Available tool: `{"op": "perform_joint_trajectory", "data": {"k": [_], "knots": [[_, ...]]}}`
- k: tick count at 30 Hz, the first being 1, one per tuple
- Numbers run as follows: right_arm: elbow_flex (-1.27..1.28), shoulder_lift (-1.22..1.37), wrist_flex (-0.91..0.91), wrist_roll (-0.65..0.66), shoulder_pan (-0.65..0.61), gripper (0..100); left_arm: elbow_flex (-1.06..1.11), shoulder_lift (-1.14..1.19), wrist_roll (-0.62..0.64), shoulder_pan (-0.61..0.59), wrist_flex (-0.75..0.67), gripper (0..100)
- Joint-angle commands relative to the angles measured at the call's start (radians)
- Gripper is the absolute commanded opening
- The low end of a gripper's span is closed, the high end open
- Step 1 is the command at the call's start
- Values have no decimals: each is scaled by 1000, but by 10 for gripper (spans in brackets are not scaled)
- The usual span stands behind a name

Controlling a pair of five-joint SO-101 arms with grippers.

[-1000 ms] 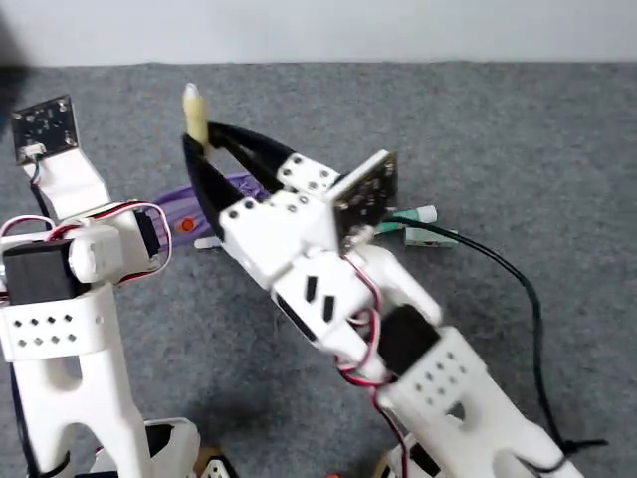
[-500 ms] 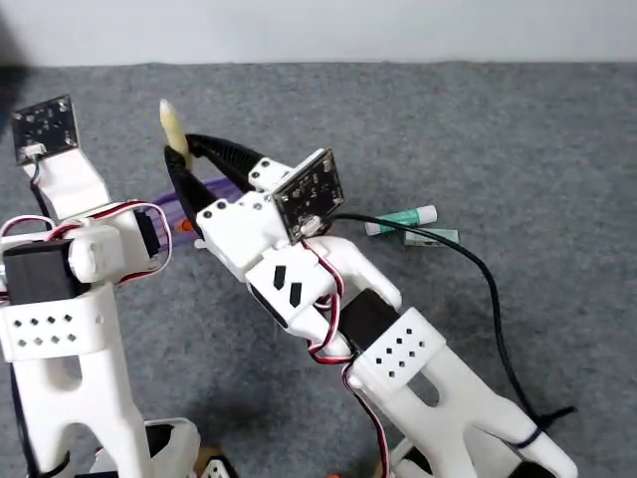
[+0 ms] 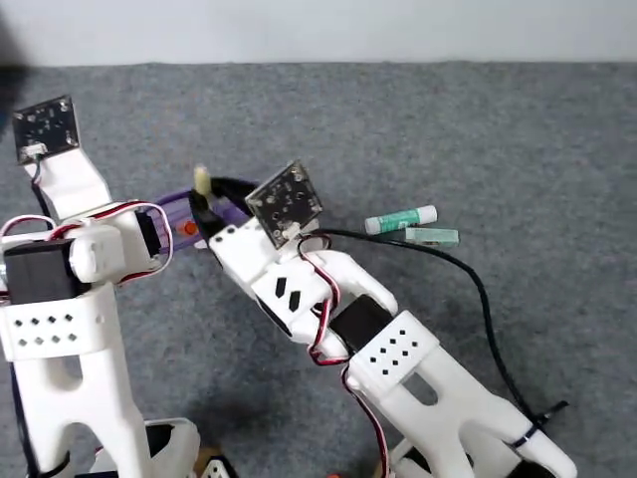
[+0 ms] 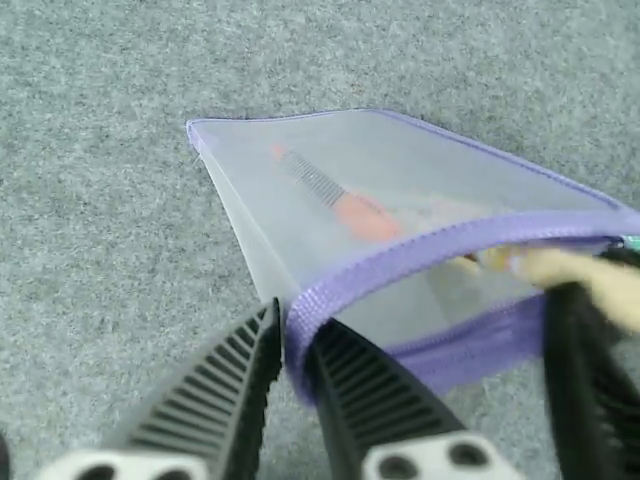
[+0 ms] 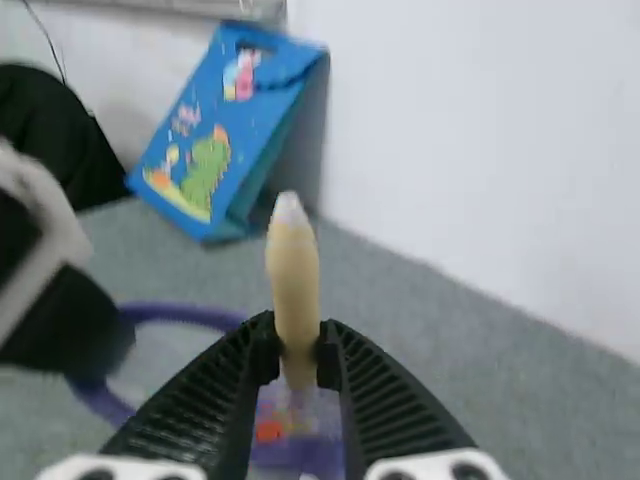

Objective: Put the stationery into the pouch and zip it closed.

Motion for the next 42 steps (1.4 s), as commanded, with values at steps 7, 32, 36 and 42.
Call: {"op": "perform_joint_trajectory", "data": {"k": [7, 32, 36, 42], "knots": [[-184, -116, 429, -55, 38, 270, -50, -8, 6, 5, -25, 13], [-672, 697, 1059, 430, 707, 201, -50, 0, 6, 5, -26, 13], [-796, 840, 1059, 488, 723, 201, -50, 0, 6, 5, -26, 13], [-907, 1043, 1061, 531, 723, 199, -50, 0, 6, 5, -26, 13]]}}
